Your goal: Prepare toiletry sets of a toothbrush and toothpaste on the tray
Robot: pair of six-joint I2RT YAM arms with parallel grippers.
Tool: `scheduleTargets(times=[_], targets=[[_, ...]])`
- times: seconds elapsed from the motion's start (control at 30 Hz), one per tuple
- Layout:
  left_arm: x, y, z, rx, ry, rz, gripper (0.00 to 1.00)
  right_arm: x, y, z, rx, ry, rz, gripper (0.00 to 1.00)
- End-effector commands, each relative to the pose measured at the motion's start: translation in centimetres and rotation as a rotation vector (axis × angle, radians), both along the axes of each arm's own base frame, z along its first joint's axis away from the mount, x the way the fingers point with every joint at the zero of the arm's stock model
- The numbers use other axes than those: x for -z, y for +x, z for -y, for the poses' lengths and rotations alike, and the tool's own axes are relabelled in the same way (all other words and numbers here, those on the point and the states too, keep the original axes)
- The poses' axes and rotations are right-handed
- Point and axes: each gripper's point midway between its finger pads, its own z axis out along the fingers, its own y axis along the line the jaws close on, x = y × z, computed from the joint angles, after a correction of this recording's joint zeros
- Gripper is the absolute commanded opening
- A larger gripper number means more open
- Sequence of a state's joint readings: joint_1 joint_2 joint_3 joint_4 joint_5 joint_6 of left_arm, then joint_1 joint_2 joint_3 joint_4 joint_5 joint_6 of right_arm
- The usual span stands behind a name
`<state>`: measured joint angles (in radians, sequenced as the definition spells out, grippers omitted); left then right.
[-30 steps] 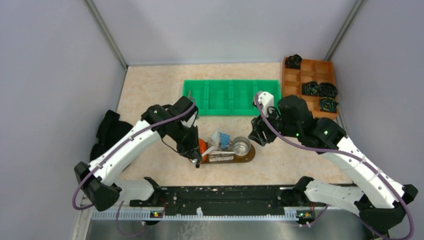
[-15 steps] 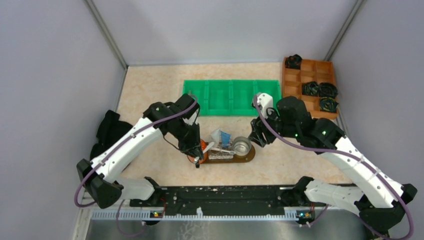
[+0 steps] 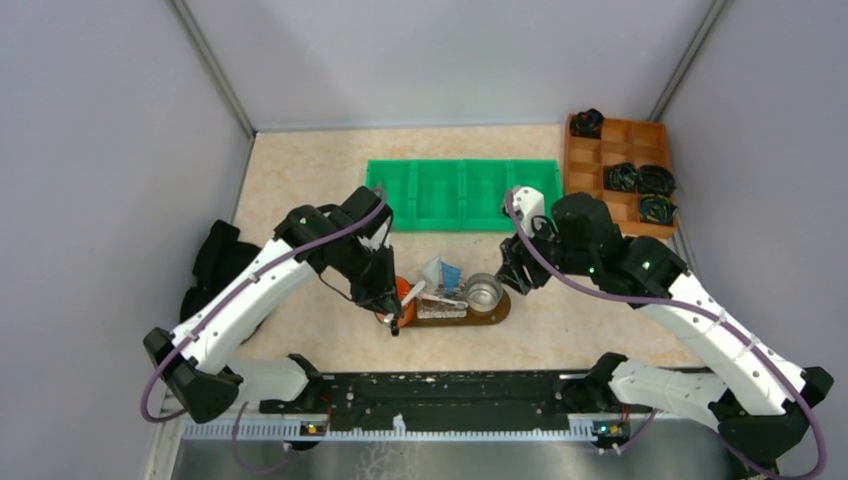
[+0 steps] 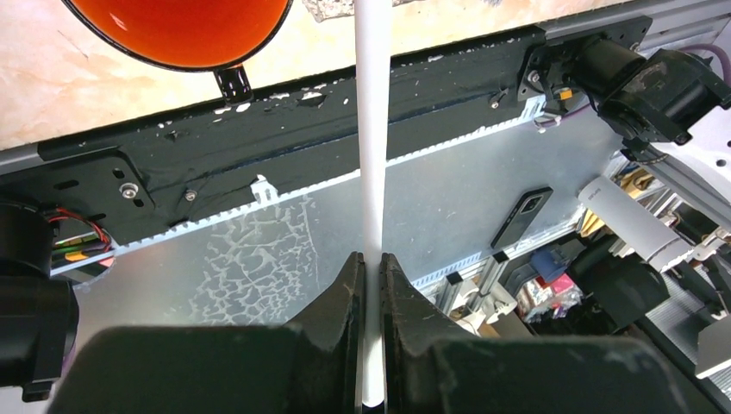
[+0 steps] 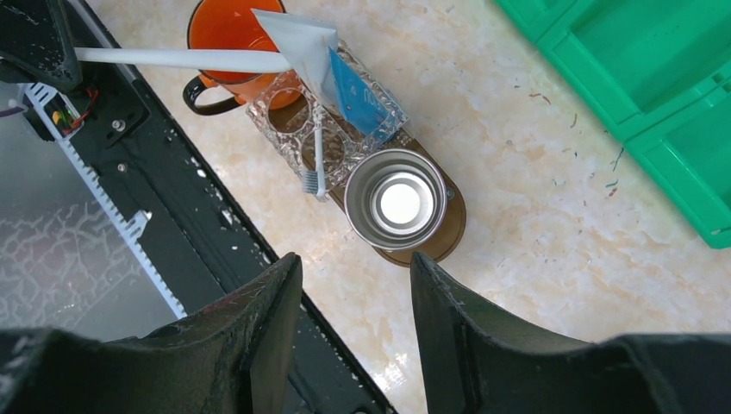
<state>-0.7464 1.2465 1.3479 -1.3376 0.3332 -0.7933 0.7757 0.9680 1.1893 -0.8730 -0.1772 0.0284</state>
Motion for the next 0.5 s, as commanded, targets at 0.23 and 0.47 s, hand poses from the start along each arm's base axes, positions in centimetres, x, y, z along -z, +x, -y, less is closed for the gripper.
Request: scheduleTargets(times=[0.23, 0.47], targets=[[-1.6, -2.6, -0.4, -0.012, -0.030, -0.079, 0.13, -0.1, 0.5, -0.7, -0.005, 0.034, 0.013, 0.49], [-1.2, -3.8, -0.2, 0.009, -0.032, -0.122, 0.12, -0.1, 0.6, -0.7, -0.003, 0.034, 0.015, 0.50]])
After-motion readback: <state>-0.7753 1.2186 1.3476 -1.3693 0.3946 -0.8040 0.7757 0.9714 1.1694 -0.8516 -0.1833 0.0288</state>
